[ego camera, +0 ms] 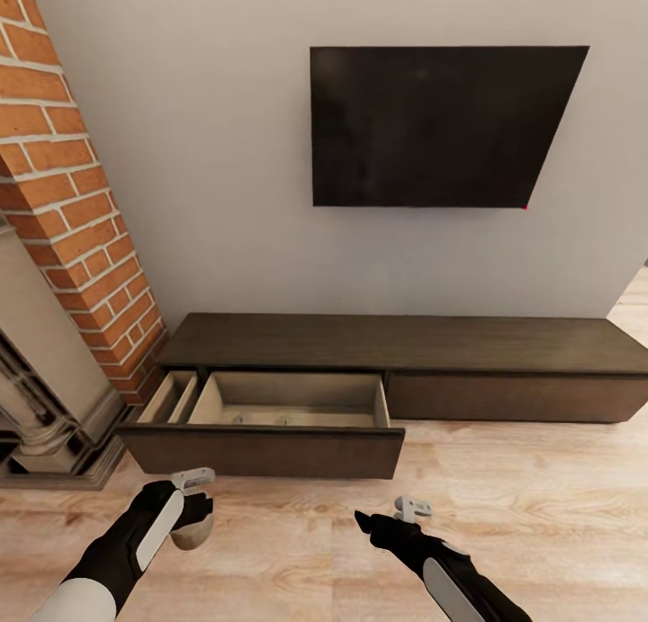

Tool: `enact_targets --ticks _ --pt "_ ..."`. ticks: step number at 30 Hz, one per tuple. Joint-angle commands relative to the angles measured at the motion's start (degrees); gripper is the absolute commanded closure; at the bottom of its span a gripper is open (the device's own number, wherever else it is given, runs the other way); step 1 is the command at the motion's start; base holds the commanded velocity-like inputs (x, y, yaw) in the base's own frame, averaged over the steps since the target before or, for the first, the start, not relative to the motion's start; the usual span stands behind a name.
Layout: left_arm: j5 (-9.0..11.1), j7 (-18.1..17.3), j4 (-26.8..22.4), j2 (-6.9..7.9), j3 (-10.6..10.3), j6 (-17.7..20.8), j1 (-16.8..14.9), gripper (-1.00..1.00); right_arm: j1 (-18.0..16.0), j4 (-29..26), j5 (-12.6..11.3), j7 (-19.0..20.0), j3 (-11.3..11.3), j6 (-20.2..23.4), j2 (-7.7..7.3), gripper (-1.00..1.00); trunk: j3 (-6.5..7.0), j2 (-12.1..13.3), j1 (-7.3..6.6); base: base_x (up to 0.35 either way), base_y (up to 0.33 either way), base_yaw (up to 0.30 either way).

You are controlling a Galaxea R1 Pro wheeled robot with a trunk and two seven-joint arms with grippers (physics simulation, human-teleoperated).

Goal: Place each of the two pumpkins and all three candles from the living room inside a cabinet in the living room (use any cabinet), then make sure every cabinet is closed, and position the cauldron so it is next to a table in the living room.

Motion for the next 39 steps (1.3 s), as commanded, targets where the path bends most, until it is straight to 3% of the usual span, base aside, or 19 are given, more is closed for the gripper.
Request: enact_targets --ticks 1,4,11,16,19,25,27,29,31,34,36,39 --pt "0.51 0.60 -0.08 0.06 -0.28 0.14 -0.04 1.00 -0.04 -0.10 -0.39 -0.26 0.19 0.11 -0.07 -1.00 -0.05 -0.03 0.02 0.132 0.000 0.000" --pt "0.66 0.56 -0.13 0.05 -0.23 0.14 -0.04 1.00 -0.04 -0.10 -0.37 -0.27 0.19 0.11 -0.07 -1.00 -0.05 -0.03 0.02 0.058 0.000 0.000" --pt "0.75 -0.03 -1.26 0.11 -0.18 0.70 -0.04 1.00 -0.05 -2.45 -0.27 -0.25 -0.04 0.30 -0.44 -1.00 1.21 2.78 -1.52 0.007 0.000 0.000" --pt "1.26 0.04 -9.56 0.39 -0.11 3.80 0.48 1.00 -0.04 -8.77 -0.90 -1.26 -0.01 1.36 -0.58 -1.00 2.10 4.79 -2.62 0.000 0.000 0.000" --pt "1.18 0.21 -17.03 0.51 0.10 9.72 1.75 1.00 -0.04 -12.60 -1.34 -2.63 -0.14 6.14 -0.77 -1.00 2.64 5.99 -3.28 0.000 0.000 0.000" --pt "1.07 0.26 -21.24 0.74 0.44 11.72 2.86 1.00 -0.04 -19.91 -3.13 -4.46 -1.70 16.20 -2.81 -1.00 3.72 8.40 -4.60 0.000 0.000 0.000" --pt "1.09 0.25 -22.15 0.84 0.47 11.98 2.91 1.00 -0.04 -21.31 -4.40 -6.11 -4.09 19.71 -3.06 -1.00 4.08 9.20 -5.03 0.000 0.000 0.000" --pt "1.13 0.27 -22.73 0.67 0.53 12.66 2.94 1.00 -0.04 -23.12 -5.26 -7.15 -8.48 24.96 -3.16 -1.00 4.44 10.00 -5.47 0.000 0.000 0.000" --pt "1.14 0.35 -25.38 0.64 0.81 14.79 2.83 1.00 -0.04 -27.04 -5.25 -7.75 -16.50 32.02 -3.25 -1.00 4.80 10.80 -5.91 0.000 0.000 0.000" --pt "1.48 0.41 -30.80 0.20 1.67 16.31 2.60 1.00 -0.04 -29.51 -4.18 -9.16 -27.64 38.26 -3.27 -1.00 5.33 12.01 -6.57 0.000 0.000 0.000" --pt "1.71 0.42 -31.62 -1.10 1.86 16.52 2.44 1.00 -0.04 -29.84 -3.18 -11.22 -30.66 39.48 -3.18 -1.00 5.69 12.81 -7.01 0.000 0.000 0.000" --pt "1.42 1.13 -30.07 -6.02 1.80 16.58 2.33 1.00 -0.04 -30.01 -1.52 -15.98 -32.17 39.99 -2.91 -1.00 6.23 14.01 -7.67 0.000 0.000 0.000"
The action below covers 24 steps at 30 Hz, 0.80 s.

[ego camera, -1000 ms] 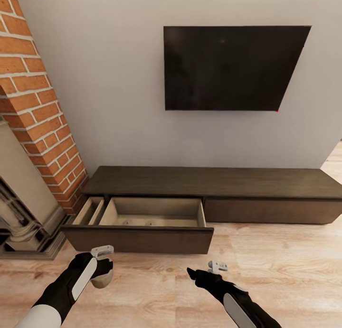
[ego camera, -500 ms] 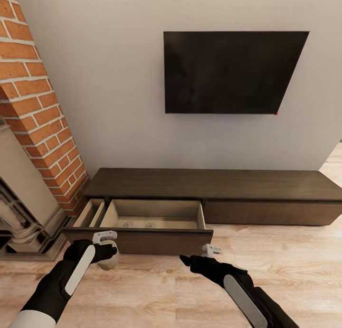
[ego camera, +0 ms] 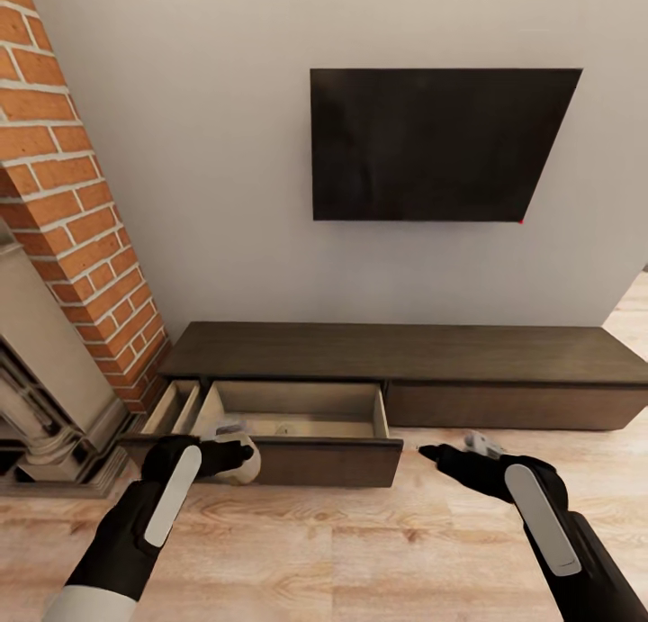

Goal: Place each of the two pumpkins and all three candles from the living room inside a cabinet in the living room (use any cabinet), then make sure every cabinet is closed, and position the cauldron so it is next to a table in the living room.

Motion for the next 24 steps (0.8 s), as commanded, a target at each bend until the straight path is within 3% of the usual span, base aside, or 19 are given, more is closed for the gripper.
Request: enact_targets --ticks 1,3,6,9,17,21,24 --pt "-0.55 1.91 0.77 -1.55 -0.13 0.27 -0.13 1.00 -0.04 -0.08 -0.34 -2.04 -0.09 0.23 0.02 -1.00 0.14 0.38 -0.23 0.000 0.000 0.000" --pt "-0.58 6.03 1.76 -3.87 -0.26 0.27 -0.21 1.00 -0.04 -0.33 0.30 -4.35 0.05 0.40 0.08 -1.00 0.49 1.18 -0.67 0.000 0.000 0.000" --pt "-0.19 10.30 2.35 -5.74 -0.32 0.19 -0.34 1.00 -0.04 -0.67 1.17 -5.89 0.82 0.48 0.10 -1.00 1.03 2.39 -1.33 0.000 0.000 0.000" --pt "-0.11 12.27 2.31 -7.01 -0.63 -0.07 -0.47 1.00 -0.04 -0.67 1.55 -6.53 1.23 0.51 0.11 -1.00 1.57 3.59 -1.99 0.000 0.000 0.000" --pt "-0.14 12.96 0.95 -7.58 -1.22 -0.17 -0.58 1.00 -0.04 -0.18 2.81 -6.85 1.40 0.38 0.12 -1.00 2.47 5.59 -3.08 0.000 0.000 0.000" --pt "-0.05 12.91 -0.68 -7.58 -3.76 -0.17 -0.52 1.00 -0.04 -0.15 3.48 -6.83 1.37 0.29 0.12 -1.00 2.47 5.59 -3.08 0.088 0.000 0.000" --pt "-0.03 12.90 -0.90 -7.63 -4.43 -0.17 -0.50 1.00 -0.04 -0.13 3.56 -6.83 1.34 0.26 0.12 -1.00 2.47 5.59 -3.08 0.277 -0.038 0.000"
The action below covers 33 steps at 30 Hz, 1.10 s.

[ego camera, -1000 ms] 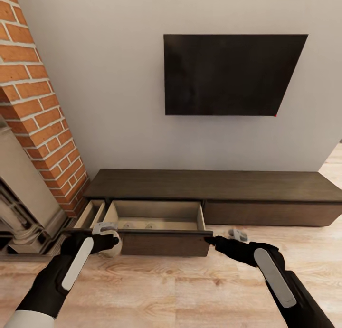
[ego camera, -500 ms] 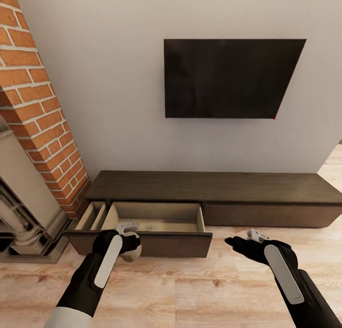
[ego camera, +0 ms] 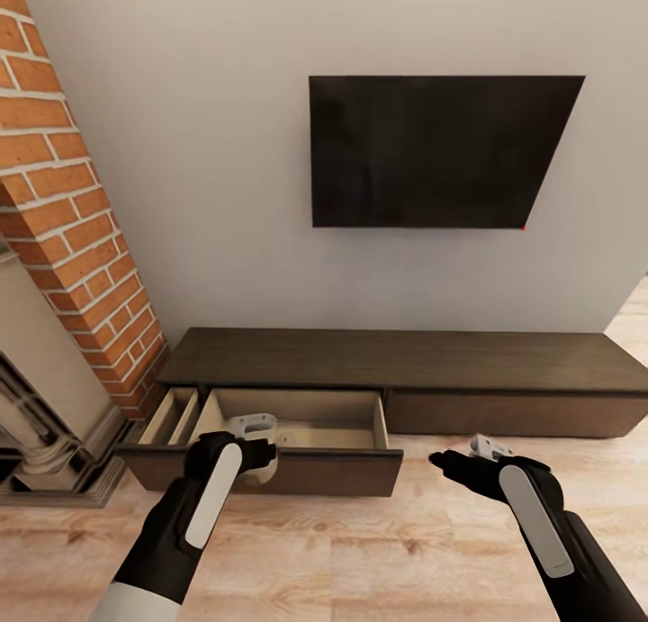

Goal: Place each of the two pumpkins and all three candles from the living room inside a cabinet in the living room (use any cabinet), then make sure every cabinet is closed, and position the cauldron so it is next to a table in the living room.

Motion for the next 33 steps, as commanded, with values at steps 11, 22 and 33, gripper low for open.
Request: enact_targets --ticks 11,22,33 --pt "0.62 0.66 -0.08 -0.02 -0.29 0.13 -0.04 1.00 -0.04 -0.04 -0.57 -0.62 0.08 0.03 -0.02 -1.00 0.09 -0.03 0.03 0.315 -0.109 -0.043" --pt "0.65 0.66 -0.06 -0.03 -0.29 0.13 -0.04 1.00 -0.04 0.03 -0.62 -0.44 0.08 0.02 -0.02 -1.00 0.42 -0.03 0.03 0.271 -0.190 -0.094" --pt "0.65 0.66 -0.11 -0.03 -0.29 0.13 -0.04 1.00 -0.04 0.04 -0.66 -0.30 0.08 -0.05 -0.02 -1.00 0.42 -0.03 0.03 0.113 -0.088 0.026"
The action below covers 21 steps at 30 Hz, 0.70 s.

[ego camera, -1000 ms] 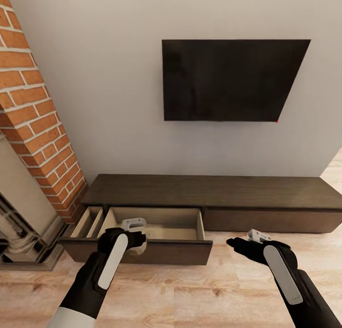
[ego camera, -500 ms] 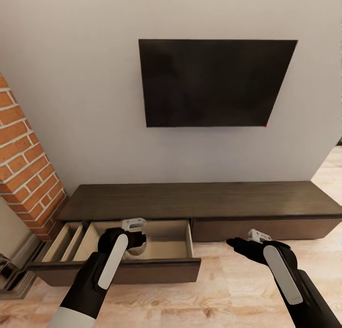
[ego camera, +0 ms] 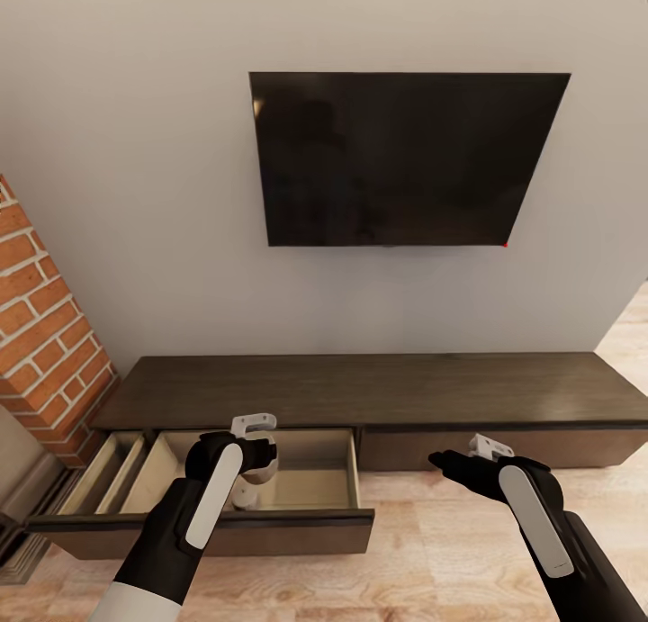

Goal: Place each of the two pumpkins and all three candles from the living room inside a cabinet in the living room (use any cabinet), then make sure every cabinet is closed, and position the cauldron so it is next to a table in the living room.

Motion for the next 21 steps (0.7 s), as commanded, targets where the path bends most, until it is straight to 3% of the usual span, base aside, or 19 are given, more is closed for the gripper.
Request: enact_targets --ticks 1,8,21 --pt "0.62 0.66 -0.06 0.00 -0.05 0.12 -0.04 1.00 -0.04 -0.05 -0.59 -0.54 0.02 0.12 -0.02 -1.00 -0.06 -0.04 0.00 0.008 -0.203 0.082" --pt "0.75 0.66 -0.01 -0.02 -0.07 0.12 -0.04 1.00 -0.04 -0.05 -0.59 -0.51 0.01 0.12 -0.02 -1.00 -0.06 -0.04 0.00 0.002 -0.171 0.167" --pt "0.78 0.66 0.18 -0.03 -0.12 0.12 -0.04 1.00 -0.04 -0.05 -0.68 -0.43 0.01 0.14 -0.02 -1.00 -0.06 -0.04 0.00 0.055 -0.142 0.009"
